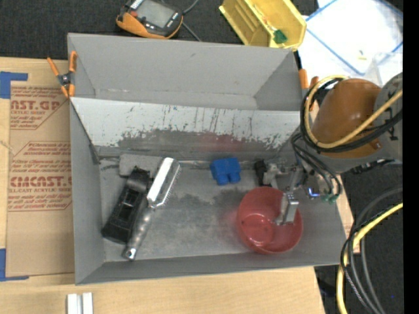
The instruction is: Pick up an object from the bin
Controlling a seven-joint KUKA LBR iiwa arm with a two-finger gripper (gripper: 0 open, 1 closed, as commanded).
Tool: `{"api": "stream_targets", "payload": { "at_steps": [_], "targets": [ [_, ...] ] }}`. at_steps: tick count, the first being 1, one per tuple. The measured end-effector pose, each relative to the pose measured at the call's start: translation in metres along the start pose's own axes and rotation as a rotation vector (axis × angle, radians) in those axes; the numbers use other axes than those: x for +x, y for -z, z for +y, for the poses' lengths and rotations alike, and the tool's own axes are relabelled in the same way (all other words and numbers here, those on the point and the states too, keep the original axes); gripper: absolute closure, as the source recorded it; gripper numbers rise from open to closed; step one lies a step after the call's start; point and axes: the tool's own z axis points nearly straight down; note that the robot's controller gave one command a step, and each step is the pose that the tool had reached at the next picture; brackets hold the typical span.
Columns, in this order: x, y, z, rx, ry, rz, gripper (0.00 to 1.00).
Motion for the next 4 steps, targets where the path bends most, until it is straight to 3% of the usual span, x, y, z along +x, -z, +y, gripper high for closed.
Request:
{"api": "stream_targets", "payload": {
  "at_steps": [1,2,4],
  "targets": [
    [-0.002,0.005,0.023,-0.002,-0.015,-0.002,0.00],
    [0.008,0.011,0.014,0.000,-0.027,-0.001,0.00],
    [0.010,0.018,0.027,-0.001,-0.035,-0.004,0.00]
  ]
}}
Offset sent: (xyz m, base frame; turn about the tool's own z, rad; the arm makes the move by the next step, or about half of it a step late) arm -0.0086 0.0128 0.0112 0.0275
